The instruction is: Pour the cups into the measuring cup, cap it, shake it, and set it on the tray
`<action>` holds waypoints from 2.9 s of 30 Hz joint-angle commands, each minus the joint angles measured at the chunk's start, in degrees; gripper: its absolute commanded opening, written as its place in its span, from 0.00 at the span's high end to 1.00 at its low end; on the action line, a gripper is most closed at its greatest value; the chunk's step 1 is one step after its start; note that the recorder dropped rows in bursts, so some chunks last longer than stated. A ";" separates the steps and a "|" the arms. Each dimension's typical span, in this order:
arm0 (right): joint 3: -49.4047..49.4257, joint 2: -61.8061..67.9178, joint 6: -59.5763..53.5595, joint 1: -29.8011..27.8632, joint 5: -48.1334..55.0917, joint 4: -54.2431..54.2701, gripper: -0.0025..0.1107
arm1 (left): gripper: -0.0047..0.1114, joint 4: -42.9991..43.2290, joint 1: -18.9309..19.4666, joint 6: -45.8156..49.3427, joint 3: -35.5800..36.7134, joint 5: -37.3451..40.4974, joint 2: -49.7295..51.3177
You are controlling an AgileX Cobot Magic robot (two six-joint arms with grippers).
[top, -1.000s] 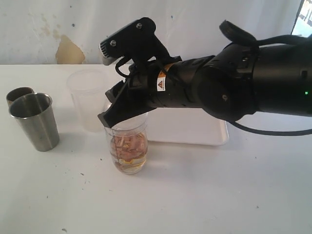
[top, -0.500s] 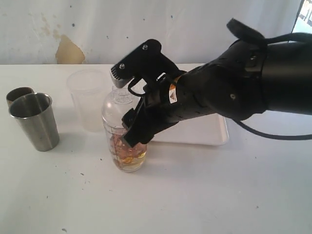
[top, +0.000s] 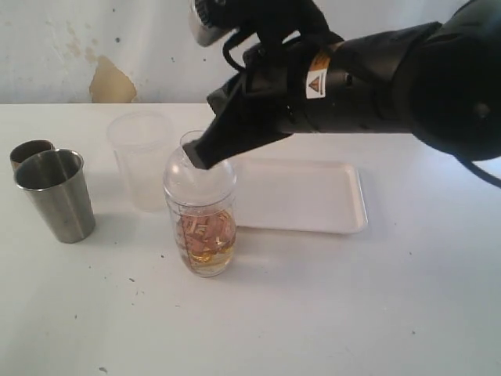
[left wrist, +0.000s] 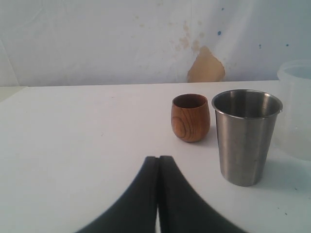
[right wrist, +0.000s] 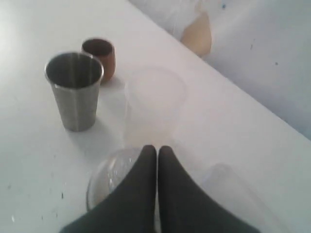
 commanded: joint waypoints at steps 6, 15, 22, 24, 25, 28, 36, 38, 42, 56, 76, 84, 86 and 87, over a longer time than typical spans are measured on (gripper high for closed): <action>-5.21 8.87 1.53 -0.29 -1.23 6.71 0.98 | 0.96 0.05 -0.01 -0.18 0.32 0.10 -0.20; -4.99 13.83 1.05 -0.29 1.52 6.71 0.98 | 0.96 0.05 -0.01 -0.18 0.32 0.10 -0.20; -4.99 13.43 0.92 -0.19 1.62 6.71 0.98 | 0.96 0.05 -0.01 -0.18 0.32 0.10 -0.20; -4.99 12.01 0.67 -0.19 1.39 6.71 0.98 | 0.96 0.05 -0.01 -0.18 0.32 0.10 -0.20; -4.99 11.01 0.67 -0.19 1.39 6.71 0.98 | 0.96 0.05 -0.01 -0.18 0.32 0.10 -0.20; -4.99 7.58 -1.32 -0.19 2.00 6.24 0.96 | 0.96 0.05 -0.01 -0.18 0.32 0.10 -0.20; -4.99 1.36 -1.87 -0.19 8.08 6.24 0.26 | 0.96 0.05 -0.01 -0.18 0.32 0.10 -0.20; -4.99 1.28 -1.87 -0.19 8.67 6.24 0.14 | 0.96 0.05 -0.01 -0.18 0.32 0.10 -0.20; -4.64 1.28 -2.03 0.07 8.16 7.07 0.06 | 0.96 0.05 -0.01 -0.18 0.32 0.10 -0.20; 31.17 9.55 -0.67 5.98 -51.13 10.67 0.06 | 0.96 0.05 -0.01 -0.18 0.32 0.10 -0.20; 22.77 30.78 -2.75 5.98 -65.26 19.91 0.06 | 0.96 0.05 -0.01 -0.18 0.32 0.10 -0.20; 19.48 33.48 -2.87 5.98 -66.05 20.13 0.06 | 0.96 0.05 -0.01 -0.18 0.32 0.10 -0.20; 18.42 34.68 -2.87 5.98 -66.15 20.13 0.06 | 0.96 0.05 -0.01 -0.18 0.32 0.10 -0.20; 18.12 35.20 -2.87 5.98 -66.04 20.13 0.06 | 0.96 0.05 -0.01 -0.18 0.32 0.10 -0.20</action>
